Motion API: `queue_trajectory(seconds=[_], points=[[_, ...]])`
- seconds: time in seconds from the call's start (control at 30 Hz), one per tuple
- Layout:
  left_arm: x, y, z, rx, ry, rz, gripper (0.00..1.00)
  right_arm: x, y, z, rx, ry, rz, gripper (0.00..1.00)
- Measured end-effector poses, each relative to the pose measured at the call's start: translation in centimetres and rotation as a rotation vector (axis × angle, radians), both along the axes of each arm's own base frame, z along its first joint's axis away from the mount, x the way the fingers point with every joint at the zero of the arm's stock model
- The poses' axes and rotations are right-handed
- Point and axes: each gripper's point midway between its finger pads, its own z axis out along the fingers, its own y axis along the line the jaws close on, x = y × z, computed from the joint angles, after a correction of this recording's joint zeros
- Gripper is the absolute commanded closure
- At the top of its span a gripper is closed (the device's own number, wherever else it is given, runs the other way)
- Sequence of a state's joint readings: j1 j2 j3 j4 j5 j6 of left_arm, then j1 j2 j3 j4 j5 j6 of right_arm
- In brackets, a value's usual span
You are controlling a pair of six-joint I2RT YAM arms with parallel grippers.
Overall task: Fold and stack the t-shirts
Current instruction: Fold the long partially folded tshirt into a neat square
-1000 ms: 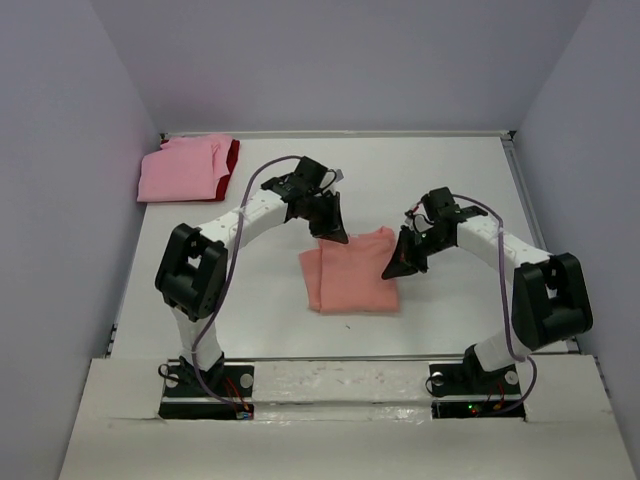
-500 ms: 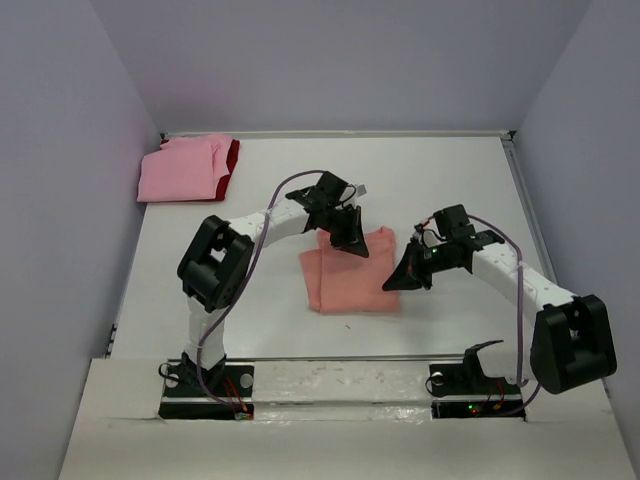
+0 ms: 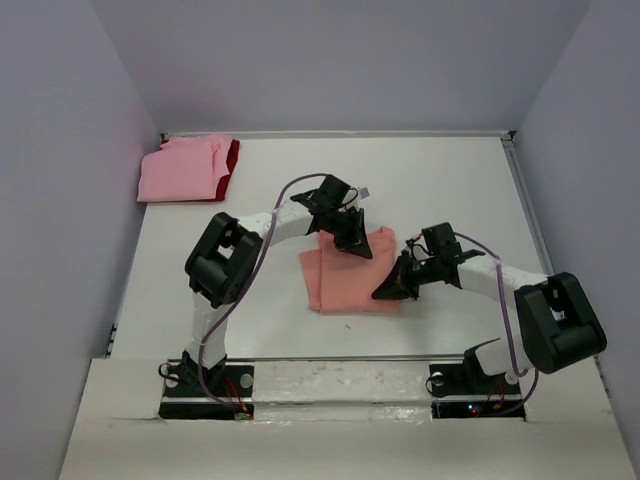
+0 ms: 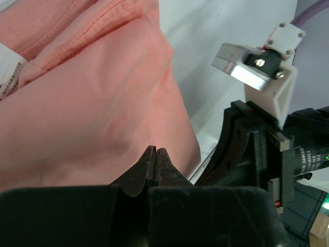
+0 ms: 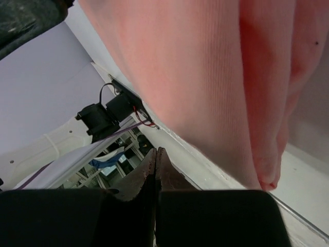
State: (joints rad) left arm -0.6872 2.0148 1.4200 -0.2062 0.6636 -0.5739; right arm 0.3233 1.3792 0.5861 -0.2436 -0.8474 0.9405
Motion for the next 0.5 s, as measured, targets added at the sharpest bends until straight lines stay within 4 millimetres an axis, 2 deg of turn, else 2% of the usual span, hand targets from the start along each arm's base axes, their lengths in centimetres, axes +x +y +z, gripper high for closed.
queue_trajectory(seconds=[0.23,0.5], points=[[0.0,0.0,-0.1,-0.001,0.003,-0.002,1.0,0.0,2.4,-1.6,0.018,0.013,0.049,1.0],[-0.1,0.0,-0.8,0.011,0.015,-0.002,1.0,0.2,3.5,-1.5,0.04,-0.003,0.06,1.0]])
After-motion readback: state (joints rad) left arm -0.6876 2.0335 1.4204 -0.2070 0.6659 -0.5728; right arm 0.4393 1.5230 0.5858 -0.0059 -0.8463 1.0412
